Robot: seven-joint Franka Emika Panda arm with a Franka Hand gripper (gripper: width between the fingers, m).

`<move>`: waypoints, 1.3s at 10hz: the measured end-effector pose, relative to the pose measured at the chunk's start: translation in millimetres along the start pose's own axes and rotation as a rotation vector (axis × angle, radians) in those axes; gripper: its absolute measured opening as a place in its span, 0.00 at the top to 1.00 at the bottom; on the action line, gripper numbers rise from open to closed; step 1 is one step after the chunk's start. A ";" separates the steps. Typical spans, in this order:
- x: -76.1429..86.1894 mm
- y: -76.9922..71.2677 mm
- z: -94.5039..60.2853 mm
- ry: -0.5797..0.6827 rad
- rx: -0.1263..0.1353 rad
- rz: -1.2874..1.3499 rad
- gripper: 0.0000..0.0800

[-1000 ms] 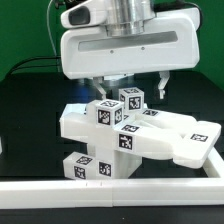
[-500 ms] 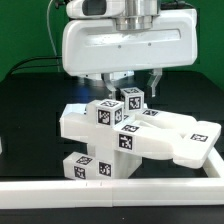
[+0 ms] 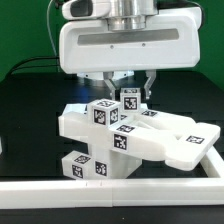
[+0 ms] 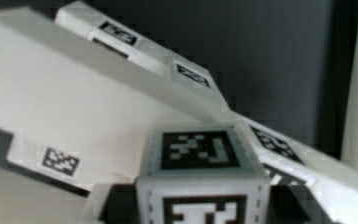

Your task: Assemble chair

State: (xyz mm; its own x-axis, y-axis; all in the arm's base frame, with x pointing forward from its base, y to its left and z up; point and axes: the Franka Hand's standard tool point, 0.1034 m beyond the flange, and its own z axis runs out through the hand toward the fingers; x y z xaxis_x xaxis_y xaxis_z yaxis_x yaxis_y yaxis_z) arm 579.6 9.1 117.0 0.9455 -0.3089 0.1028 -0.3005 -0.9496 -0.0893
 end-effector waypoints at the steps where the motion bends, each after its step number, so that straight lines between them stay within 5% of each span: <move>1: 1.3 0.3 -0.4 0.006 0.005 0.142 0.65; 6: 2.5 -4.9 -1.2 0.008 0.040 0.454 0.65; 10: 4.9 -12.3 0.8 -0.018 0.094 0.876 0.65; 13: 5.0 -12.4 1.0 -0.018 0.101 0.845 0.64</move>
Offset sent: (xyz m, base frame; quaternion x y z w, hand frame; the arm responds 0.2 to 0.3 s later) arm 0.0000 0.0000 0.0000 0.0000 0.0000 0.1938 0.9810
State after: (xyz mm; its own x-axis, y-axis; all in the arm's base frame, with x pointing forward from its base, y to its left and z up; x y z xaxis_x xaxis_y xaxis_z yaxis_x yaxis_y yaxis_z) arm 588.1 19.4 117.6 0.4102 -0.9104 -0.0539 -0.8948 -0.3904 -0.2168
